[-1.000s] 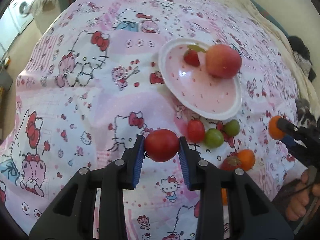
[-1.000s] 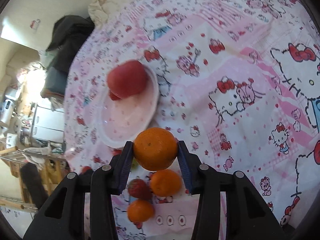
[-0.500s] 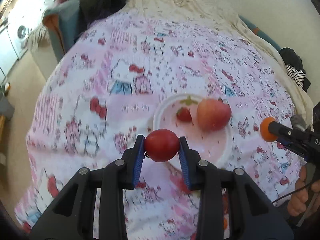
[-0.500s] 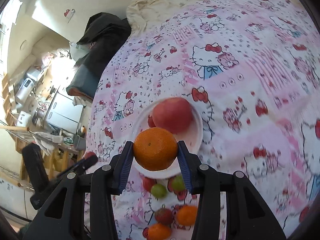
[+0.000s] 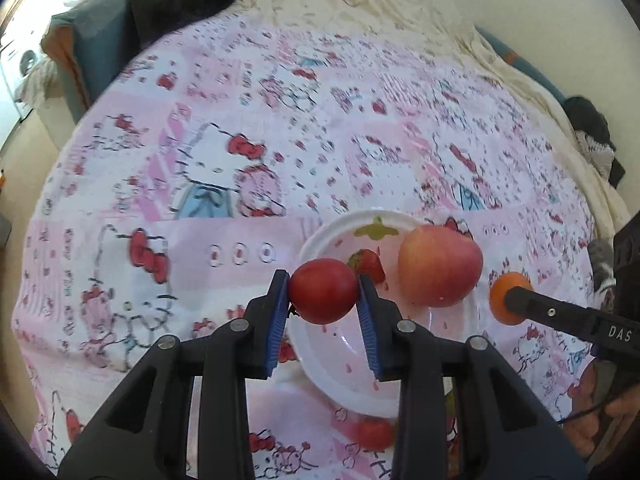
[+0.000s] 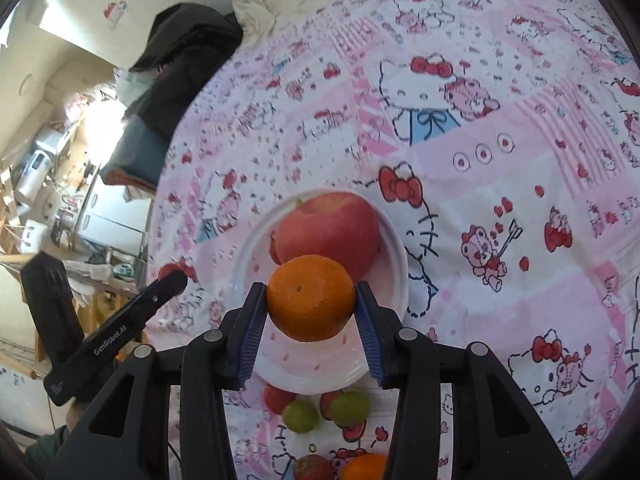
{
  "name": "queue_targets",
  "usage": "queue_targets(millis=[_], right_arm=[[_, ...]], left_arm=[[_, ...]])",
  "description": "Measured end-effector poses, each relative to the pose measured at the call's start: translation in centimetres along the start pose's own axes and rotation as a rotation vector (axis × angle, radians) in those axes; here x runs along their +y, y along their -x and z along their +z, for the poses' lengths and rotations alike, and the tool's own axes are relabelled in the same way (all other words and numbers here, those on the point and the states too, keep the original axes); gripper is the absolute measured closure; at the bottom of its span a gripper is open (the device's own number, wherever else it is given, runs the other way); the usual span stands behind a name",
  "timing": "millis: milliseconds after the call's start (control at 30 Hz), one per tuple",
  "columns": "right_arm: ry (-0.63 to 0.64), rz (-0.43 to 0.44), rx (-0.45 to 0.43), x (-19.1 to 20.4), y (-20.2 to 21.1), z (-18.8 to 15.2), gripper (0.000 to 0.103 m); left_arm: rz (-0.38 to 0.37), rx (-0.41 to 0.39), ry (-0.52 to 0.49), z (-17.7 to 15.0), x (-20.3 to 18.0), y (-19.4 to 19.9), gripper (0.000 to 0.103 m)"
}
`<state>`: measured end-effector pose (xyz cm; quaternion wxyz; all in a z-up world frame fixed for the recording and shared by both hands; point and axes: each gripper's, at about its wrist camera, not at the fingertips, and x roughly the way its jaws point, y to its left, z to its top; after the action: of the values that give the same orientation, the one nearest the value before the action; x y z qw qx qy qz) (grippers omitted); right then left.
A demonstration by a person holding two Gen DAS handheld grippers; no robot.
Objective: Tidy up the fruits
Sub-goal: 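Release the tomato onto the plate with the left gripper while the right gripper drops the tangerine there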
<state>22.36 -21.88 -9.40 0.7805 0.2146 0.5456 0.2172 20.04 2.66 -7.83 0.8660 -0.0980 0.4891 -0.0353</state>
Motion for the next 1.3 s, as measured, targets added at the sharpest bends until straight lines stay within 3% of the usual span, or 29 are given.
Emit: queue_targets(millis=[200, 567, 1033, 1100, 1167, 1233, 1300], right_arm=[[0.045, -0.077, 0.076, -0.6, -3.0, -0.5, 0.057], [0.062, -0.093, 0.141, -0.5, -5.1, -1.2, 0.057], [0.041, -0.081, 0.124, -0.7, -4.6, -0.7, 0.051], [0.041, -0.072, 0.111, -0.6, -4.2, -0.6, 0.049], [0.041, -0.068, 0.105, -0.6, -4.1, -0.5, 0.049], [0.033, -0.062, 0.101, -0.7, -3.9, -0.4, 0.049], [0.026, -0.058, 0.099, -0.8, -3.8, -0.3, 0.048]], left_arm=[[-0.006, 0.054, -0.043, -0.3, -1.2, -2.6, 0.073], [0.000, 0.111, -0.022, -0.5, -1.1, -5.4, 0.073], [0.008, 0.166, -0.017, -1.2, -0.9, -6.4, 0.072], [-0.010, 0.172, -0.012, -1.3, -0.9, -6.5, 0.066], [-0.025, 0.164, -0.018, -1.3, -1.3, -6.2, 0.048], [-0.003, 0.137, -0.040, -1.3, -1.8, -5.6, 0.036], [0.011, 0.111, -0.060, -1.2, -2.2, -5.0, 0.035]])
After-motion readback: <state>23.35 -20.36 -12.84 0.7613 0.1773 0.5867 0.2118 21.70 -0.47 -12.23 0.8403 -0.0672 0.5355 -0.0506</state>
